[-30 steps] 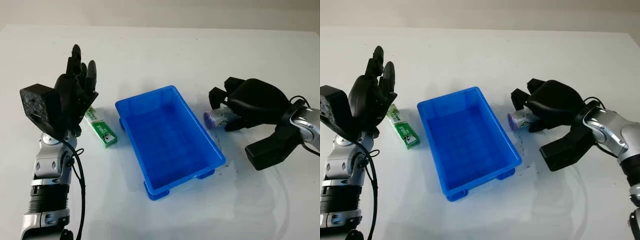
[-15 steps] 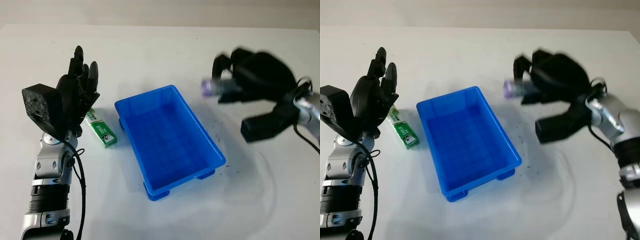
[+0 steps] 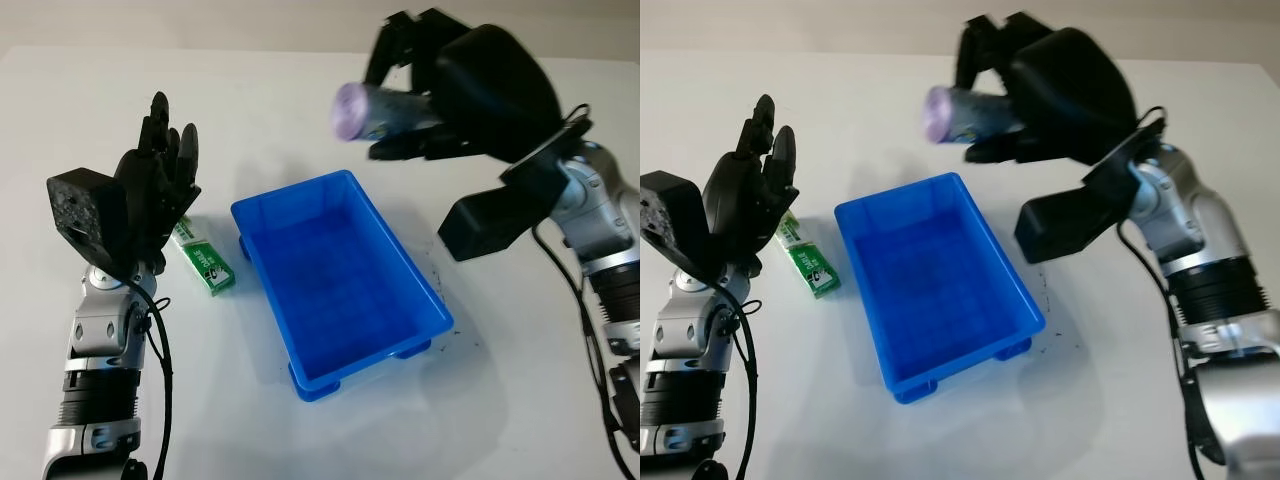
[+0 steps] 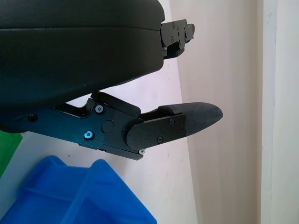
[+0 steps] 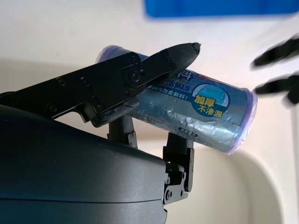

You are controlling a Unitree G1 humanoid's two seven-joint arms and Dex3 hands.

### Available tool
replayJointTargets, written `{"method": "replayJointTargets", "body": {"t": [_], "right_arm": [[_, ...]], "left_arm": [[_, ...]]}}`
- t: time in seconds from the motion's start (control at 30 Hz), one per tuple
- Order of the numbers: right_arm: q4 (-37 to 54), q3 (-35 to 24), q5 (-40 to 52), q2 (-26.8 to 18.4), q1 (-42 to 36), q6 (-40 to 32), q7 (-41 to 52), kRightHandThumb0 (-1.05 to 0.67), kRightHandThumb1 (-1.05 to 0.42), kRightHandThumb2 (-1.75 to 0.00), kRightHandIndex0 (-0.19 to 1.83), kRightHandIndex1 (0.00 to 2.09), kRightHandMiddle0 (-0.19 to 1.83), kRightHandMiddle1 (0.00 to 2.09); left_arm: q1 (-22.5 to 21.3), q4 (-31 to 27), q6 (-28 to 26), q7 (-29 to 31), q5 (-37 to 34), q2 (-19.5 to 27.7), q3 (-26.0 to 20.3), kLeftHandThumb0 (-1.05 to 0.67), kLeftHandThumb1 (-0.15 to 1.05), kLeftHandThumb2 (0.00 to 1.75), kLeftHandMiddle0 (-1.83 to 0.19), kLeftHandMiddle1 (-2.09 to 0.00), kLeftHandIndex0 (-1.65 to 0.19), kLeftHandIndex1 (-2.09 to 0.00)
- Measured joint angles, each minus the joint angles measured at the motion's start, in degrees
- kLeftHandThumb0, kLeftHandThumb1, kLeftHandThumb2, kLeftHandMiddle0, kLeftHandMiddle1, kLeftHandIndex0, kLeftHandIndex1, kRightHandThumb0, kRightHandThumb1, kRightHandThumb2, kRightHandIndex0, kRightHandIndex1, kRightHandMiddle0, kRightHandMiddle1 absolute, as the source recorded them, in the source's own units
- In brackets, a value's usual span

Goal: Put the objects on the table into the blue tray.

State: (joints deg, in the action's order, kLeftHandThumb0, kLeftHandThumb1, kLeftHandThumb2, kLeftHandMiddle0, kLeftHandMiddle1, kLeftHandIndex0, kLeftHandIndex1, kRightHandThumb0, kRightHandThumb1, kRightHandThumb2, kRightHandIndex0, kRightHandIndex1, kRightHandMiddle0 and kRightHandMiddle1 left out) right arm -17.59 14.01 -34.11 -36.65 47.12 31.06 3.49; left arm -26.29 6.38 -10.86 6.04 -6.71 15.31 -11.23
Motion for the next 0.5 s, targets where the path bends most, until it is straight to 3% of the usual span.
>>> {"method": "replayJointTargets", "body": {"t": [0.27, 0.37, 0.43, 0.47, 0.5], "right_arm": [[1.48, 1.16, 3.06, 0.91, -2.34, 3.56, 8.39, -0.50, -1.05, -0.13, 0.87, 2.09, 0.63, 2.09], [2.37, 1.11, 3.61, 0.84, -2.73, 2.22, 11.79, -0.54, -1.05, -0.09, 0.62, 2.09, 0.48, 2.09], [2.36, 0.88, 3.62, 0.68, -3.06, 2.16, 12.67, -0.58, -1.05, -0.09, 0.36, 2.09, 0.24, 2.09], [2.35, 0.77, 3.71, 0.55, -3.20, 2.16, 13.13, -0.60, -1.05, -0.10, 0.24, 2.07, 0.12, 2.06], [2.35, 0.70, 4.21, 0.31, -3.24, 2.14, 14.07, -0.62, -1.05, -0.10, 0.05, 1.93, -0.03, 1.91]], "left_arm": [[0.04, -0.14, 0.33, -0.34, -0.06, -0.21, 0.00, -0.71, 1.05, 0.62, 0.18, -0.05, 0.17, -0.05], [0.06, -0.21, 0.39, -0.49, -0.06, -0.22, 0.00, -0.72, 1.05, 0.61, 0.18, -0.05, 0.16, -0.05], [0.12, -0.21, 0.50, -0.49, -0.08, -0.25, -0.01, -0.72, 1.05, 0.60, 0.17, -0.05, 0.16, -0.05], [0.14, -0.21, 0.55, -0.50, -0.10, -0.28, -0.01, -0.73, 1.05, 0.60, 0.17, -0.06, 0.16, -0.05], [0.14, -0.21, 0.60, -0.52, -0.12, -0.34, -0.01, -0.72, 1.05, 0.60, 0.16, -0.06, 0.16, -0.05]]}}
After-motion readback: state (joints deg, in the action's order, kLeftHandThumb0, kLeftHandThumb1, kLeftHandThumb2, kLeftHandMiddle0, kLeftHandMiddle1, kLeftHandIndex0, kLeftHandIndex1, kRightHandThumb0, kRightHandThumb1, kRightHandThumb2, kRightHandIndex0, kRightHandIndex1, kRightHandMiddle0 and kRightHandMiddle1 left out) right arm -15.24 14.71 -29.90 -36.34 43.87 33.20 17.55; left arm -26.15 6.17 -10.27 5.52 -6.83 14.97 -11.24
